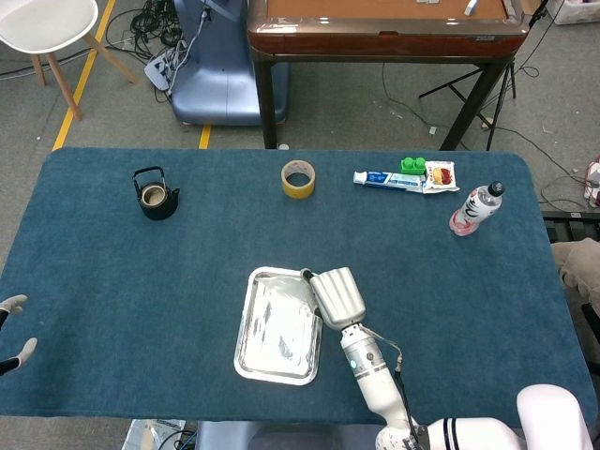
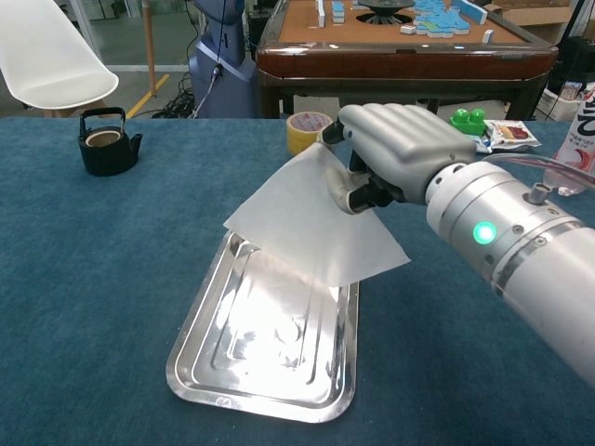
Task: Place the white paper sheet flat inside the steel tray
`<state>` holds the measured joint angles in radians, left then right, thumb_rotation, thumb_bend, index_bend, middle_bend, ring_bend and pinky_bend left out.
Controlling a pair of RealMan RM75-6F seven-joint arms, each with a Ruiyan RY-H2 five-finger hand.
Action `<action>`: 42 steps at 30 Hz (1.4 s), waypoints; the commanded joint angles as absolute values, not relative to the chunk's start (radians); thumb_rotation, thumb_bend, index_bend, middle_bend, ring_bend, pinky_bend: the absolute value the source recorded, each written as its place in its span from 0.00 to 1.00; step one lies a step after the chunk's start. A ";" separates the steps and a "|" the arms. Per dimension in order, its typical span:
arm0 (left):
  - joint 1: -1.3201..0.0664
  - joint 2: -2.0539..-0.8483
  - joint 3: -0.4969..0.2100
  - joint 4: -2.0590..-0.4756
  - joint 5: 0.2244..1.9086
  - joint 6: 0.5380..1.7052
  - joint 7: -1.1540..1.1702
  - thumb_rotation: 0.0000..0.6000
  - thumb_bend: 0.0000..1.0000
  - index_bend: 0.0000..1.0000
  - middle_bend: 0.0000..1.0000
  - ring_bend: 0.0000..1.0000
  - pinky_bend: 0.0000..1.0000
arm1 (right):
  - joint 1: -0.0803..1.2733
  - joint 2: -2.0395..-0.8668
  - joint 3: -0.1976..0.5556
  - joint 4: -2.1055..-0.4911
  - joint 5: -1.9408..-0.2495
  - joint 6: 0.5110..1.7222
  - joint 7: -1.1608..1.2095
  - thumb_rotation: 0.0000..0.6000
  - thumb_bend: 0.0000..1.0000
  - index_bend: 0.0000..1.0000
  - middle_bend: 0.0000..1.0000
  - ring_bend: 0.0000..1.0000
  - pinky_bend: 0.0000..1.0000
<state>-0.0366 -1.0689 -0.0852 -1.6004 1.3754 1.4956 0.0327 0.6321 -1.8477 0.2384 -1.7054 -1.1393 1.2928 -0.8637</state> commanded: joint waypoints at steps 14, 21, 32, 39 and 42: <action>-0.036 -1.067 -0.085 -1.602 1.375 1.497 0.033 1.00 0.24 0.26 0.37 0.35 0.56 | 0.637 -1.824 0.225 -1.728 -1.139 1.297 -0.848 1.00 0.10 0.34 1.00 1.00 1.00; -0.036 -1.067 -0.085 -1.602 1.374 1.495 0.034 1.00 0.24 0.25 0.37 0.35 0.56 | 0.636 -1.808 0.214 -1.746 -1.146 1.300 -0.844 1.00 0.00 0.32 1.00 1.00 1.00; -0.035 -1.067 -0.085 -1.602 1.374 1.496 0.035 1.00 0.24 0.26 0.37 0.35 0.56 | 0.632 -1.784 0.200 -1.779 -1.182 1.311 -0.822 1.00 0.00 0.31 1.00 1.00 1.00; -0.035 -1.066 -0.086 -1.603 1.373 1.496 0.035 1.00 0.24 0.26 0.37 0.35 0.56 | 0.630 -1.770 0.191 -1.797 -1.218 1.314 -0.796 1.00 0.00 0.31 1.00 1.00 1.00; -0.035 -1.068 -0.086 -1.601 1.373 1.496 0.035 1.00 0.24 0.26 0.37 0.35 0.56 | 0.629 -1.762 0.189 -1.805 -1.230 1.315 -0.790 1.00 0.00 0.31 1.00 1.00 1.00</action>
